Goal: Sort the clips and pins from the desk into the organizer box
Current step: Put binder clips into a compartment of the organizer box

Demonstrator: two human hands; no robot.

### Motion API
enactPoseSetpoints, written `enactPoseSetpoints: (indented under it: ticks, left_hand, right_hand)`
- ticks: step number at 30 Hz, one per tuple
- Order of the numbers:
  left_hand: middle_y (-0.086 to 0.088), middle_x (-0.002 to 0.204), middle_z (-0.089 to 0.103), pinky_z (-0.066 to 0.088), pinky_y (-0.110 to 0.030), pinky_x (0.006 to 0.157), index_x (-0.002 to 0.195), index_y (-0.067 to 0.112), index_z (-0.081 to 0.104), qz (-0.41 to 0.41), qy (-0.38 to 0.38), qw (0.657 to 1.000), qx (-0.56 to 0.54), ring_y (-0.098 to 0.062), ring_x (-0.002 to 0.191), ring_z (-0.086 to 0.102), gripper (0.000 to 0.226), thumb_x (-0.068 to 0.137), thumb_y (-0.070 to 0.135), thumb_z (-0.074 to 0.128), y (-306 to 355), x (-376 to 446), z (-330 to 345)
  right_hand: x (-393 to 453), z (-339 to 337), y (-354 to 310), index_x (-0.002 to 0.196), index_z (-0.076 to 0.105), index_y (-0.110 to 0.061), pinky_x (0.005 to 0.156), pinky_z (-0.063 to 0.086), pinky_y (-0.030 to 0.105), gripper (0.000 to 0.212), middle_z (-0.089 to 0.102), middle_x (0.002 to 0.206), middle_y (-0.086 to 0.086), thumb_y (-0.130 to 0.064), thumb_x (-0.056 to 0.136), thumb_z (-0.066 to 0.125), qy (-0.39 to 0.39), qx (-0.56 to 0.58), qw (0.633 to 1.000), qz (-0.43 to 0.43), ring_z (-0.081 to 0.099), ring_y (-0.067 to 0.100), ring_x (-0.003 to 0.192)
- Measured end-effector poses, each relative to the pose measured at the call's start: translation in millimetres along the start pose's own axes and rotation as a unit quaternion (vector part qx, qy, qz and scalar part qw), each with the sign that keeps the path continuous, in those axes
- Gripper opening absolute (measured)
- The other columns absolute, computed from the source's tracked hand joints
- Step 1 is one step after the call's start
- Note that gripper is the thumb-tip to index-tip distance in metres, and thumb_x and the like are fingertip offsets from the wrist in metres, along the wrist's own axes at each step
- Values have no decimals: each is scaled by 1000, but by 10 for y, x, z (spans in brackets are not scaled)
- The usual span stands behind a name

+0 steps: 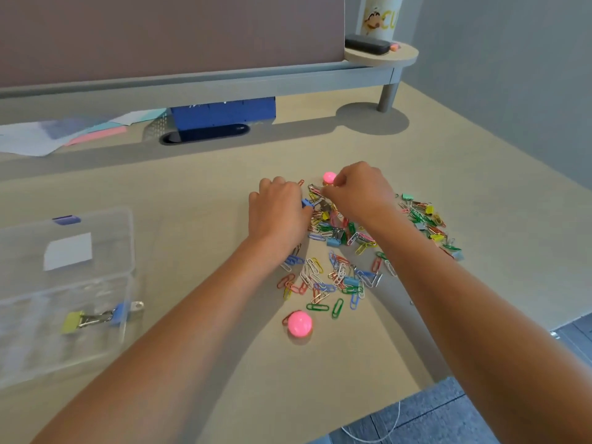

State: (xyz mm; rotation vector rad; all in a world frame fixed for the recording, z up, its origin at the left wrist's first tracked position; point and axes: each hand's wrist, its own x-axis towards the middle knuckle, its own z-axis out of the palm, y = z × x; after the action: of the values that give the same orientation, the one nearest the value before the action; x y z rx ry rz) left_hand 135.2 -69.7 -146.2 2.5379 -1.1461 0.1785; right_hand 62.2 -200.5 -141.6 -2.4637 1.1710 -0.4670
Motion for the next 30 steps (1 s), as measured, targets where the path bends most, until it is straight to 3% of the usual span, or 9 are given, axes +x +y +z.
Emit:
enactPoseSetpoints:
  ticks: [3, 8, 14, 21, 28, 30]
  left_hand:
    - [-6, 110, 62, 40, -41, 84, 111, 16, 69, 1, 0, 1000, -7, -28, 109, 49, 27, 95, 36, 60, -23, 18, 15]
    - [-2, 106, 63, 42, -38, 82, 109, 19, 67, -9, 15, 999, -38, -24, 105, 51, 25, 91, 36, 63, -92, 1, -75]
    - [3, 93, 69, 55, -40, 74, 98, 22, 66, -63, 9, 985, -161, -18, 87, 63, 22, 79, 30, 75, -171, -107, -207]
    - [3, 81, 68, 54, -36, 70, 85, 18, 62, -90, 47, 964, -244, -16, 77, 64, 23, 72, 24, 80, -277, -427, -369]
    - [7, 77, 65, 47, -17, 61, 92, 16, 61, -118, 104, 944, -290, -10, 69, 62, 24, 74, 10, 75, -735, -1115, -780]
    - [7, 76, 65, 47, -19, 62, 95, 18, 63, -109, 115, 945, -286, -10, 66, 61, 25, 75, 8, 74, -903, -1326, -919]
  right_hand:
    - [46, 42, -11, 93, 74, -17, 71, 54, 33, 27, 72, 91, 5, -42, 82, 72, 12, -6, 1000, -1, 66, 27, 83]
    - [40, 42, -45, 100, 75, -18, 72, 58, 37, 24, 71, 97, 4, -30, 79, 74, 7, 7, 1000, -16, 66, 26, 84]
    - [-65, 47, -29, 93, 64, -20, 71, 57, 39, 13, 67, 92, 0, -17, 82, 71, 26, 47, 997, -54, 63, 23, 84]
    - [-382, -96, -73, 97, 72, -21, 66, 52, 26, 16, 68, 81, -9, -25, 84, 79, 39, 190, 980, -29, 65, 9, 75]
    - [-1048, -191, -460, 96, 72, -12, 55, 47, 24, 14, 73, 78, 2, -12, 84, 78, -70, 357, 931, -7, 63, 7, 54]
    - [-1217, -168, -645, 95, 72, -12, 50, 46, 19, 14, 72, 77, 2, -12, 83, 79, -79, 361, 929, -17, 61, 5, 52]
